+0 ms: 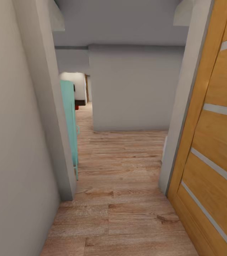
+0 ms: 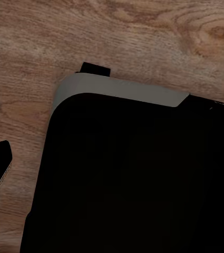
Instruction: Move the two storage containers from the living room to the garage. In the garage, place one container on the floor and stack the other container on top of it (either order is fine).
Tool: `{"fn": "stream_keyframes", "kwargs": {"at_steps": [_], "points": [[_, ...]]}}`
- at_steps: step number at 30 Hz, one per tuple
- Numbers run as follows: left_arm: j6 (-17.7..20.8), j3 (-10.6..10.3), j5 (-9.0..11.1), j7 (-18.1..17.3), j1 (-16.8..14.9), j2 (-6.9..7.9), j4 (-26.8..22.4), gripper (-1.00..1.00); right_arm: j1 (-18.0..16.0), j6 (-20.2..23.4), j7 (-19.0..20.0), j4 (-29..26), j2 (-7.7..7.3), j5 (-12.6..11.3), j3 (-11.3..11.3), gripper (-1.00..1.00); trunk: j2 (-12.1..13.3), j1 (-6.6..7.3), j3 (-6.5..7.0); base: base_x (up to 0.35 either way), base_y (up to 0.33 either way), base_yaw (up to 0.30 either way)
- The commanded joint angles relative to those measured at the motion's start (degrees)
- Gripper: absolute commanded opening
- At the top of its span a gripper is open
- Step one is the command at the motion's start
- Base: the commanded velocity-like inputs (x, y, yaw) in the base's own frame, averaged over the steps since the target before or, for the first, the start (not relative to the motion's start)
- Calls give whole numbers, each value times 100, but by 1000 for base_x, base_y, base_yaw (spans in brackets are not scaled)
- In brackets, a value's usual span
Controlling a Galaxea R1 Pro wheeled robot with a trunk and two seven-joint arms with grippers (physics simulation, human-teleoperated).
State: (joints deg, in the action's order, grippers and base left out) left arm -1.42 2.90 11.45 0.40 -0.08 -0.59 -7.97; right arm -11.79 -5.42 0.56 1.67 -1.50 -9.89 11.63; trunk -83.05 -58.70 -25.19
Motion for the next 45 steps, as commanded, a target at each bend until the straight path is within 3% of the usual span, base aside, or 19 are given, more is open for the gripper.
{"fn": "stream_keyframes", "kwargs": {"at_steps": [1, 28, 45], "points": [[-13, 27, 16, 4, -1, -3, -2, 100, -8, -31, 8, 18, 5, -58, 49, 100, -3, -3, -6, 323, 0, -171], [1, 50, 23, 4, -1, 12, 86, 100, -7, -12, 6, 18, -21, -41, 50, 100, -3, -3, -6, 323, 0, -17], [1, 53, 33, 4, -1, 23, 85, 100, -7, -12, 6, 18, -26, -40, 50, 100, -3, -3, -6, 323, -123, 0]]}}
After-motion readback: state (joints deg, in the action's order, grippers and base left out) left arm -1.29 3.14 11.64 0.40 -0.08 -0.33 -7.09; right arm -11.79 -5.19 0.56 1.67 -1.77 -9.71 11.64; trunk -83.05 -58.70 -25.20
